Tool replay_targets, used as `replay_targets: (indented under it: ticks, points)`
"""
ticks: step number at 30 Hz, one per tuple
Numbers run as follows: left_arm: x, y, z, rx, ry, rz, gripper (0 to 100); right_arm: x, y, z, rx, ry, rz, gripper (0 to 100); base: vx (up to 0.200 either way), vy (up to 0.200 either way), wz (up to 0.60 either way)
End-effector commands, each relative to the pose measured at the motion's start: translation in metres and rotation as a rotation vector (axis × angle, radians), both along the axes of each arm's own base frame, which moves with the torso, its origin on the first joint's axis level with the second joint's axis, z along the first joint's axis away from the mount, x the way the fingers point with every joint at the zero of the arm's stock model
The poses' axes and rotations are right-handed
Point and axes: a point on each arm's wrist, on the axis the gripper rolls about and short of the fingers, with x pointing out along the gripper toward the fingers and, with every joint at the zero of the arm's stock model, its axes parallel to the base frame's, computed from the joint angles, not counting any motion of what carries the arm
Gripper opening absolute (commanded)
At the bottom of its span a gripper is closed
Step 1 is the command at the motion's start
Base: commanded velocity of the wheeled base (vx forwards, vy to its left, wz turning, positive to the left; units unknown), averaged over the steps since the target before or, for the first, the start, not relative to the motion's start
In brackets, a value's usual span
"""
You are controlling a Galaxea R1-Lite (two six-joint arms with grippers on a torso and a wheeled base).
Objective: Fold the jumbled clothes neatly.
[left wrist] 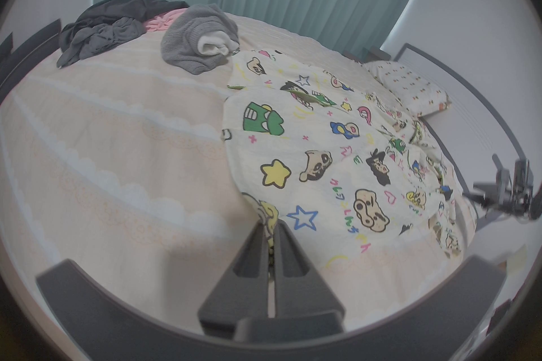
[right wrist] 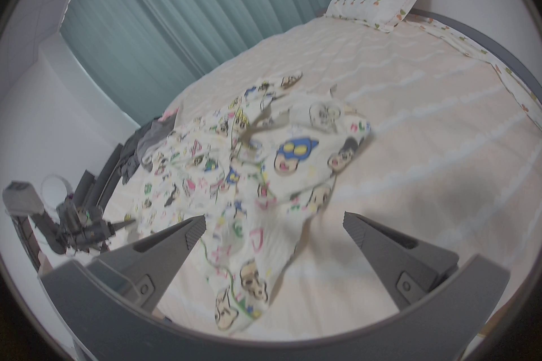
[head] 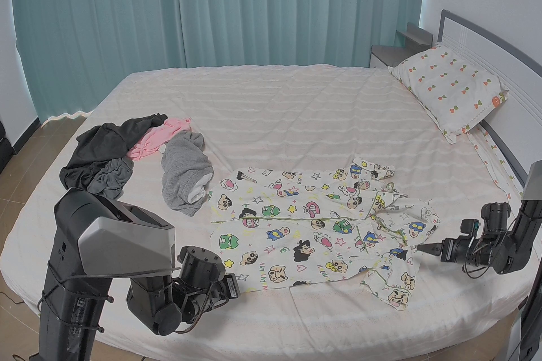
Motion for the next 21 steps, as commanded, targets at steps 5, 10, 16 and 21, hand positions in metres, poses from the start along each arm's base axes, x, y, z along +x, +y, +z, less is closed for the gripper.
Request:
replay_targets:
  ticks: [5, 10, 16, 21]
  points:
    - [0.001, 0.001, 0.004, -0.030, -0.005, 0.029, 0, -0.018, 0.015, -0.010, 0.008, 0.084, 0.046, 100, 0.000, 0.000, 0.00]
    - [0.000, 0.002, 0.004, -0.071, 0.007, 0.061, 0, -0.019, 0.020, -0.019, 0.012, 0.121, 0.058, 100, 0.000, 0.000, 0.00]
    - [0.001, 0.001, 0.004, -0.092, 0.010, 0.073, 0, -0.018, 0.020, -0.022, 0.014, 0.130, 0.048, 100, 0.000, 0.000, 0.00]
    - [0.001, 0.001, 0.004, -0.092, 0.012, 0.072, 0, -0.016, 0.026, -0.024, 0.053, 0.153, 0.030, 100, 0.000, 0.000, 0.00]
